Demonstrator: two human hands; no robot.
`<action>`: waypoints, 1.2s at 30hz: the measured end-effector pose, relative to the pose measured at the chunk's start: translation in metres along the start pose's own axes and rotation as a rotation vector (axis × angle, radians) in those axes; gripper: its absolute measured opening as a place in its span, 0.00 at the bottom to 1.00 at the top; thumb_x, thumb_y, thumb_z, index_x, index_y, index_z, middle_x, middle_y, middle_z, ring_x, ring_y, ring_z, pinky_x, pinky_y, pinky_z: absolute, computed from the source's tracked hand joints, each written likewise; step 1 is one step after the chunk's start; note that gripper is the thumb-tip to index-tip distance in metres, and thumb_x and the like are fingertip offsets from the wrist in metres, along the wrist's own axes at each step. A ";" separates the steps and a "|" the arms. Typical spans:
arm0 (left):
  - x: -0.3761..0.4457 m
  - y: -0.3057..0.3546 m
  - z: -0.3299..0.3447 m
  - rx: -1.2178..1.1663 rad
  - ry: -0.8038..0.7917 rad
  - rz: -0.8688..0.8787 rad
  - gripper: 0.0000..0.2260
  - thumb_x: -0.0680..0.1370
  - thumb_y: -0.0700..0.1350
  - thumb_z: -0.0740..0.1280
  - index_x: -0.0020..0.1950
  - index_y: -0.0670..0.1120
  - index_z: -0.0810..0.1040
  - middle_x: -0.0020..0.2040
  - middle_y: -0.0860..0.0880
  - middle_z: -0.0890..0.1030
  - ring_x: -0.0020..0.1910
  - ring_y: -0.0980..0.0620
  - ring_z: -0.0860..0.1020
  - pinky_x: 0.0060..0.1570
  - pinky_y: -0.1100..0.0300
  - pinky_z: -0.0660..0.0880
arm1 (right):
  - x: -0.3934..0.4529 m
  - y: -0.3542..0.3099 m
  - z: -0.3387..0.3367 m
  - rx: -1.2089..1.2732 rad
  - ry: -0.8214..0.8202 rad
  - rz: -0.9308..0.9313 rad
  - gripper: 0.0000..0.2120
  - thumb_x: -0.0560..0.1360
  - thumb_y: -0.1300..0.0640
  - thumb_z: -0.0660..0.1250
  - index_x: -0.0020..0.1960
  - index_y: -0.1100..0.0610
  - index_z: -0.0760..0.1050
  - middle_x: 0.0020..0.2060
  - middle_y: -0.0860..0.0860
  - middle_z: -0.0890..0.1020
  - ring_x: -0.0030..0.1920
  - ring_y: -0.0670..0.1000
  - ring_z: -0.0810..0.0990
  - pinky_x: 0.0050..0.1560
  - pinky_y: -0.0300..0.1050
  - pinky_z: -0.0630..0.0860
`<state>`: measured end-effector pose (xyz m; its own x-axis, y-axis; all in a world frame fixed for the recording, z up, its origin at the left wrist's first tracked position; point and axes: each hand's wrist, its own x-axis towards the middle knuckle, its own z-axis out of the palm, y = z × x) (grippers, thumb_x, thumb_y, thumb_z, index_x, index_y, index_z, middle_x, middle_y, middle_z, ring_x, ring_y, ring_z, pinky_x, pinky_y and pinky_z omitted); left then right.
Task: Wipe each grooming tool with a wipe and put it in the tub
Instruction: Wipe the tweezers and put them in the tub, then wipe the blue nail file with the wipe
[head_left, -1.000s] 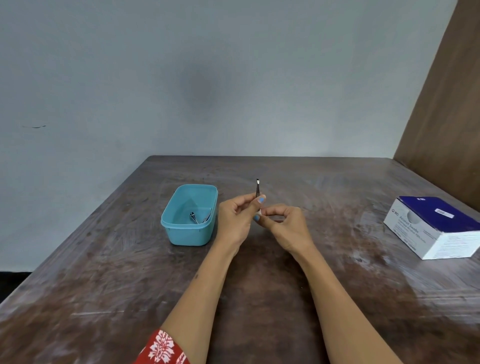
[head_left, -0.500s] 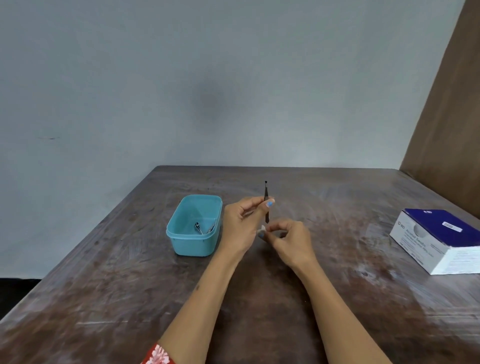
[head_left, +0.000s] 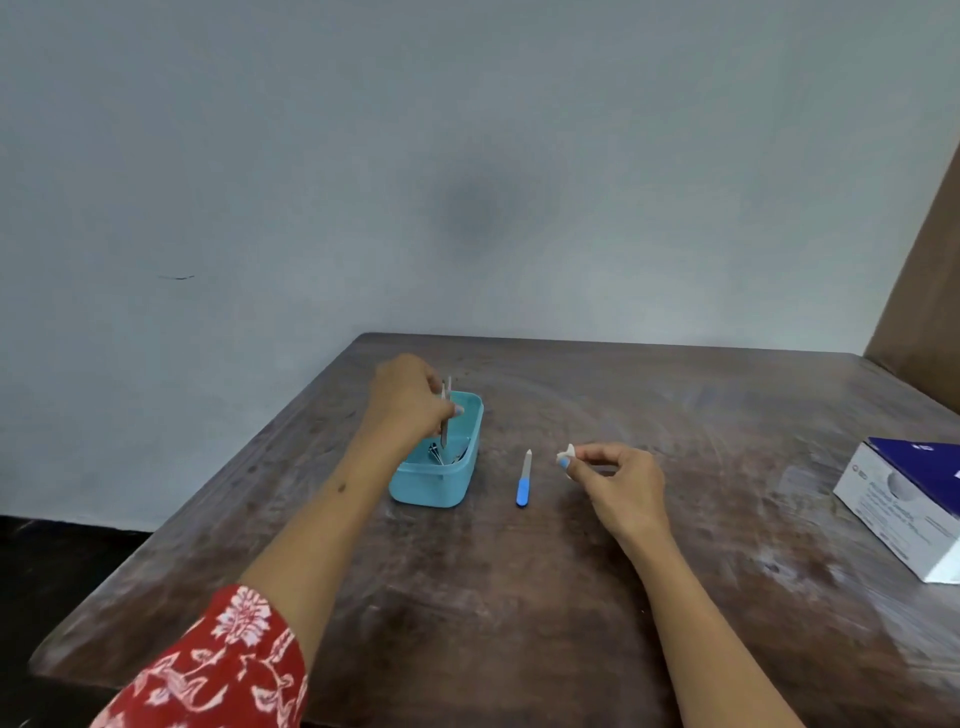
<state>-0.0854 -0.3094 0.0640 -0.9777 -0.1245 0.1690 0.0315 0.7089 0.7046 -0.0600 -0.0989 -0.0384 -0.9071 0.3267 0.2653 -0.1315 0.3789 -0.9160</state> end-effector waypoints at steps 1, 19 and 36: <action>0.001 -0.001 0.005 0.064 -0.014 -0.016 0.10 0.67 0.40 0.76 0.42 0.37 0.80 0.35 0.41 0.83 0.33 0.47 0.82 0.37 0.56 0.81 | 0.000 0.000 0.000 0.000 -0.003 0.005 0.04 0.69 0.51 0.75 0.40 0.51 0.83 0.41 0.43 0.83 0.49 0.46 0.80 0.55 0.51 0.77; -0.020 0.021 0.018 0.500 0.194 0.147 0.12 0.72 0.31 0.63 0.33 0.42 0.64 0.33 0.46 0.71 0.34 0.46 0.72 0.31 0.57 0.65 | -0.004 -0.007 -0.002 0.029 0.064 0.026 0.07 0.71 0.53 0.73 0.46 0.55 0.83 0.39 0.46 0.83 0.43 0.42 0.79 0.46 0.37 0.72; -0.076 0.033 0.091 0.720 -0.142 0.279 0.11 0.77 0.32 0.60 0.59 0.39 0.72 0.58 0.40 0.76 0.57 0.42 0.75 0.52 0.54 0.72 | -0.004 -0.005 -0.003 0.077 0.110 -0.013 0.10 0.74 0.54 0.70 0.53 0.55 0.82 0.45 0.46 0.84 0.46 0.40 0.79 0.50 0.35 0.71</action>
<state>-0.0289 -0.2134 0.0114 -0.9723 0.1796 0.1498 0.1846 0.9826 0.0203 -0.0542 -0.0994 -0.0342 -0.8566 0.4165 0.3047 -0.1771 0.3172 -0.9317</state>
